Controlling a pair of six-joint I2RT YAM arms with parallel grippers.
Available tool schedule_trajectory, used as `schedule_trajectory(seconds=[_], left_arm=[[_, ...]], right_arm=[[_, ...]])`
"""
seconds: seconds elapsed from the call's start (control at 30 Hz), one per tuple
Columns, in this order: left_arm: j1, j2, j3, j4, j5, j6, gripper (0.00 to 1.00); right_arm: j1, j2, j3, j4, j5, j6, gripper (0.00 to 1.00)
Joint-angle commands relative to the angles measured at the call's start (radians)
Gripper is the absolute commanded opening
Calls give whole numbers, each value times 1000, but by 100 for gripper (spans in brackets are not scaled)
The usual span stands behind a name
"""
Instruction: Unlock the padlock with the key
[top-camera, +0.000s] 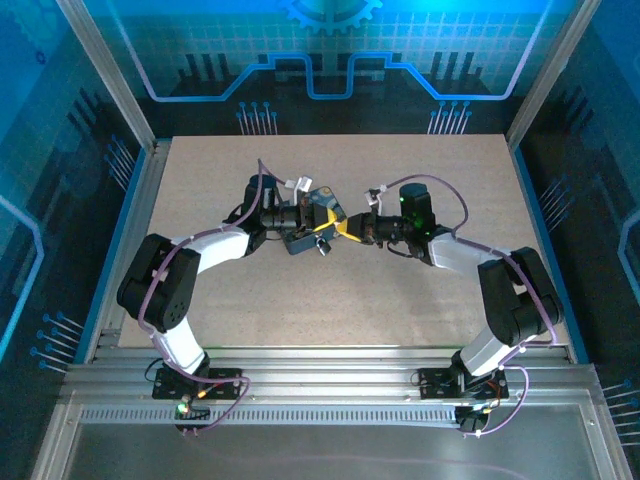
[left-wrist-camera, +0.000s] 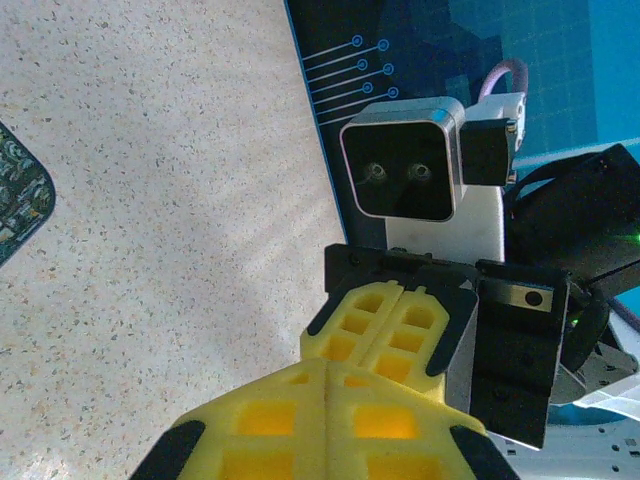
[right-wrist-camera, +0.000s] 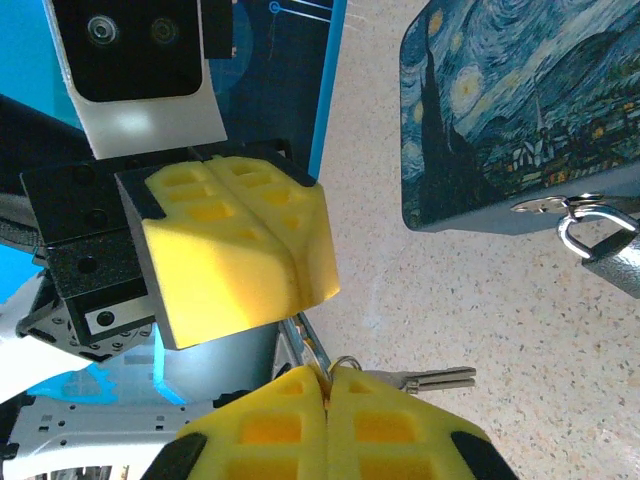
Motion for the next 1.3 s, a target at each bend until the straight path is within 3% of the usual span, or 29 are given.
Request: schedule_trajectory(seconds=[0.0, 0.13, 0.2, 0.3, 0.4, 0.57, 0.8, 1.27], left_arm=[[-1, 5, -18, 14, -12, -12, 0], [2, 1, -21, 3, -23, -6, 2], [10, -5, -26, -6, -34, -4, 24], [23, -24, -22, -62, -49, 23, 46], [28, -48, -6, -163, -87, 70, 56], [27, -94, 8, -350, -222, 124, 61], [-59, -167, -18, -552, -538, 129, 63], [-254, -5, 63, -574, -970, -42, 67]], right_arm=[[17, 5, -12, 113, -15, 24, 0], [11, -4, -26, 109, -4, 18, 0], [4, -10, -30, 69, 2, -10, 0], [-1, -29, -6, -84, 15, -120, 0], [-9, -39, 17, -220, 30, -213, 0], [-38, -29, 40, -339, 46, -307, 0], [-71, -17, 97, -480, 71, -434, 0], [-144, -46, 127, -693, 195, -545, 0]])
